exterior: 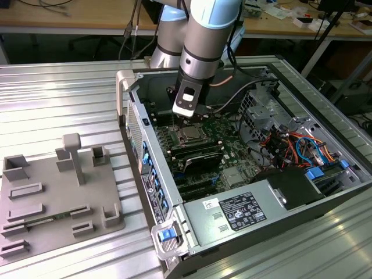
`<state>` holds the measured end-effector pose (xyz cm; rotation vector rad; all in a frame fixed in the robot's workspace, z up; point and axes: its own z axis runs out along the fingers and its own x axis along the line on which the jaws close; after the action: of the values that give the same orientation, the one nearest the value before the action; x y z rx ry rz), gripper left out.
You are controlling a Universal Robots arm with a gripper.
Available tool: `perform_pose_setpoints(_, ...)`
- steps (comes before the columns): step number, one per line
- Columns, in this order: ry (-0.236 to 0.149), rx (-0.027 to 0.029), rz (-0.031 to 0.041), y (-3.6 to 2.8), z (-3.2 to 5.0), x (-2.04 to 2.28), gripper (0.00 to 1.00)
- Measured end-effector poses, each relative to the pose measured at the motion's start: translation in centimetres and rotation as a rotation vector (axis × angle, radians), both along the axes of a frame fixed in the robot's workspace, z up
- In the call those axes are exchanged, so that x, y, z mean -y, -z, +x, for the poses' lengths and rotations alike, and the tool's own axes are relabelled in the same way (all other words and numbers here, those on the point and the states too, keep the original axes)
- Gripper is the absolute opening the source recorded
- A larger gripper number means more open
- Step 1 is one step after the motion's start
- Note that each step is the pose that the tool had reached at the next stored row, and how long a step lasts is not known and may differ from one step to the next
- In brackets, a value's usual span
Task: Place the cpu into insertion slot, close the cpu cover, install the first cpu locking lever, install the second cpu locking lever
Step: 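Install the first cpu locking lever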
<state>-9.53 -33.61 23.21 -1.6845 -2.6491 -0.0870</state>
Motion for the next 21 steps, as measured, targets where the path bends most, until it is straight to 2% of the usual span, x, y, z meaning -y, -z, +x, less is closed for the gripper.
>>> perform_pose_setpoints(1,-0.01,0.0,0.0,0.0,-0.02,0.0,0.11)
perform_pose_setpoints(3,-0.069,-0.0001,-0.0001,0.01,-0.04,0.01,0.11)
perform_pose_setpoints(9,-0.194,-0.0001,-0.0001,0.04,-0.04,0.01,0.11)
perform_pose_setpoints(10,-0.23,0.0,-0.0001,0.05,-0.66,0.01,0.11)
perform_pose_setpoints(12,-0.302,-0.0001,-0.0001,0.08,-2.82,0.01,0.11)
perform_pose_setpoints(13,-0.306,0.0,0.0,0.09,-3.33,0.0,0.11)
perform_pose_setpoints(15,-0.312,-0.0001,0.0,0.09,-3.66,0.0,0.11)
perform_pose_setpoints(21,-0.372,-0.0005,0.0002,0.11,-3.89,-0.03,0.11)
